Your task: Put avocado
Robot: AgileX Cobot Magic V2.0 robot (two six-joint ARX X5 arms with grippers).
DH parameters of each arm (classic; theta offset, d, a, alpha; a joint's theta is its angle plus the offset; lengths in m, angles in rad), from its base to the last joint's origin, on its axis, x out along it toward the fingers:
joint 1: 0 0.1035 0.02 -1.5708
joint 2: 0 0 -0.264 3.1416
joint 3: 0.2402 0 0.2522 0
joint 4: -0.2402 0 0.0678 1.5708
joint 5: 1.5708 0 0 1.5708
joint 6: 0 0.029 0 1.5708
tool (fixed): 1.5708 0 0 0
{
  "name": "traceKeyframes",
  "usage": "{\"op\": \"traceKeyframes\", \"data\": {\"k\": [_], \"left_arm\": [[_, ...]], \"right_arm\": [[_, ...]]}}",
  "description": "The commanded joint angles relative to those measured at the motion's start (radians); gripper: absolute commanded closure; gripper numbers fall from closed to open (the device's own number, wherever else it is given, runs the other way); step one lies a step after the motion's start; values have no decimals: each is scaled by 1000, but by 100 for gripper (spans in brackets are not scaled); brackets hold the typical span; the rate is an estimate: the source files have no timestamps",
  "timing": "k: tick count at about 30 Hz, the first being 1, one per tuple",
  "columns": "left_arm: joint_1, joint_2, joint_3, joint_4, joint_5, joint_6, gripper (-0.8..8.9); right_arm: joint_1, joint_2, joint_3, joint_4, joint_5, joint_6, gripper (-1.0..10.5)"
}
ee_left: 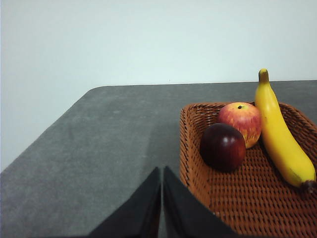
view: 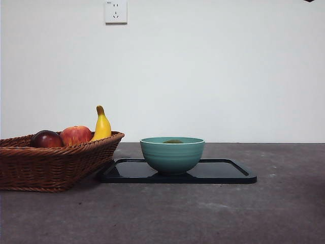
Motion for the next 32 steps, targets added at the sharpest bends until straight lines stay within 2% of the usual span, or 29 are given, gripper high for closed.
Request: {"op": "traceKeyframes", "data": {"k": [1,6,32], "left_arm": [[2,-2,-21,-30,-4,-14,806],[2,-2,-21,-126,-4,-30,807],[2,-2,-21,-119,-2,-40,807]], "right_arm": [[9,7,9,10,-3,10,940],[9,7,9,10,-3,9,940],[9,7,9,13,7,6,940]]}}
